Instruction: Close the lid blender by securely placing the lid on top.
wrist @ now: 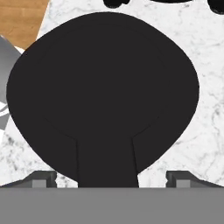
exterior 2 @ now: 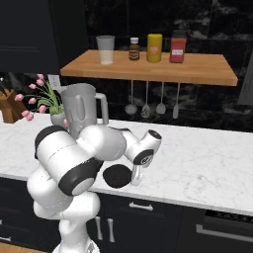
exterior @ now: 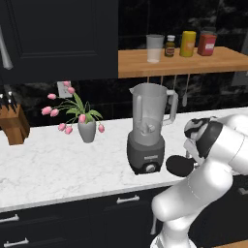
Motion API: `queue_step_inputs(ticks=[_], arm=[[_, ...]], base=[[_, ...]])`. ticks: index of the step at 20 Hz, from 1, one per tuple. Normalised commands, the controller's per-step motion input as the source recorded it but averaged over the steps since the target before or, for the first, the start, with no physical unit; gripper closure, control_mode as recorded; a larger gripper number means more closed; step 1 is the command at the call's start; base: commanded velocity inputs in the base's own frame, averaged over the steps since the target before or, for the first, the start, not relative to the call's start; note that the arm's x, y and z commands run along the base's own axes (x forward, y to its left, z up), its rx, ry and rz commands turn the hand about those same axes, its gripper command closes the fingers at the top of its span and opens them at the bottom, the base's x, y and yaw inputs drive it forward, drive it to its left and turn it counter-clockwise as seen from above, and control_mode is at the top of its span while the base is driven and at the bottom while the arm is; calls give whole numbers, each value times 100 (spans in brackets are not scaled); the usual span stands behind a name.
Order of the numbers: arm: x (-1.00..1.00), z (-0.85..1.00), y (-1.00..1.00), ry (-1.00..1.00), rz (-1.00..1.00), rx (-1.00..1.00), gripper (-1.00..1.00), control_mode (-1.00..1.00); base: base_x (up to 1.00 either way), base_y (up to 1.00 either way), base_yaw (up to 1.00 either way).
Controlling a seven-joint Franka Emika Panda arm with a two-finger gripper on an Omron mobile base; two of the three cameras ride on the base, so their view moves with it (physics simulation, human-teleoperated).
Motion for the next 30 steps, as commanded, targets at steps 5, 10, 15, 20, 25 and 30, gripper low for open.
queue_step_inputs(ticks=[5,10,15,20,25,30], arm=[[0,-10,4,0,0,-6,100,-100],[0,0,1,0,0,0,100,-100],[0,4,0,-1,0,0,100,-100],[-13,53,-7,-18,0,6,100,-100],[-21,96,-20,-27,0,13,100,-100],[-17,100,-26,-29,-6,17,100,-100]], base=[[0,0,0],[0,0,0],[0,0,0],[0,0,0],[0,0,0],[0,0,0]])
